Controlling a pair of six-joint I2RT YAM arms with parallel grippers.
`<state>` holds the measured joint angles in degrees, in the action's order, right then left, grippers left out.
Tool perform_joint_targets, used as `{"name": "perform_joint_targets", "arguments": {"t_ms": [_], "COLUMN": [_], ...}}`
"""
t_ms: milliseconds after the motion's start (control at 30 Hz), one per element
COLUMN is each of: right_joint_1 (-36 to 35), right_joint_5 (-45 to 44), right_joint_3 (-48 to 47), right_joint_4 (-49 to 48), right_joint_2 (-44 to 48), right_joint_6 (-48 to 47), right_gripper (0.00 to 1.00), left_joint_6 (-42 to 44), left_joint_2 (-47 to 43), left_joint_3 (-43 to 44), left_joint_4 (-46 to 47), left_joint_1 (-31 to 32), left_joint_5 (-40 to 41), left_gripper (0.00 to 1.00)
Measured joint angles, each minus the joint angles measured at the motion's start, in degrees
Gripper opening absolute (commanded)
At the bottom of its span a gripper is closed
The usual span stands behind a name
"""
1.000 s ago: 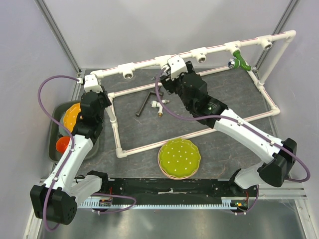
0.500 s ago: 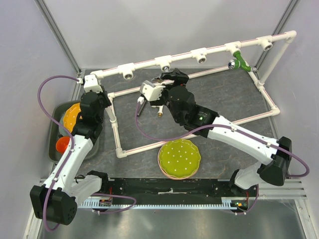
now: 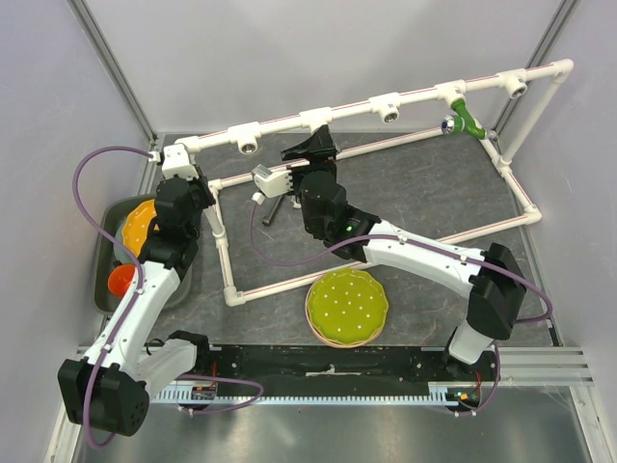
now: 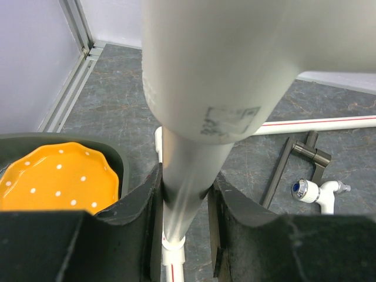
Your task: Install the water faucets
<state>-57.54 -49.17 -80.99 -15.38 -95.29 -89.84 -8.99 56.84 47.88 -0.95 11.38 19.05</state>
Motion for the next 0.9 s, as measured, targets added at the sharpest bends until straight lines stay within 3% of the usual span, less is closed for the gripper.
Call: {"name": "perform_joint_targets", "arguments": {"t_ms": [33, 367, 467, 567, 767, 900], "right_joint_1": [0.0, -0.2, -0.3, -0.5, -0.7, -0.8], "right_joint_5": [-0.3, -2.8, -3.8, -4.8, -6.7, -7.6], "right_joint_3": [0.0, 0.5, 0.5, 0.5, -1.3, -2.9], "right_joint_4": [-1.7, -9.4, -11.8, -13.4, -12.2, -8.7], "right_joint_2": [-0.4, -3.3, -4.2, -4.9, -5.6, -5.7], "right_joint_6": [-1.2, -10.6, -11.7, -12.2, -9.9, -6.0], "right_gripper": [0.72, 0.48, 0.28, 0.15, 0.00, 0.00], "left_joint_6": [0.0, 0.0, 0.0, -0.1, -0.1, -0.1], "left_joint_2": [0.0, 0.0, 0.0, 0.0, 0.0, 0.0], "left_joint_3": [0.0, 0.0, 0.0, 0.0, 0.0, 0.0], "left_joint_4": [0.0, 0.0, 0.0, 0.0, 0.0, 0.0], "left_joint_1": [0.0, 0.0, 0.0, 0.0, 0.0, 0.0], "left_joint_5": [0.0, 0.1, 0.2, 0.2, 0.2, 0.2], "left_gripper": [0.02, 0.02, 0.02, 0.02, 0.02, 0.02]}}
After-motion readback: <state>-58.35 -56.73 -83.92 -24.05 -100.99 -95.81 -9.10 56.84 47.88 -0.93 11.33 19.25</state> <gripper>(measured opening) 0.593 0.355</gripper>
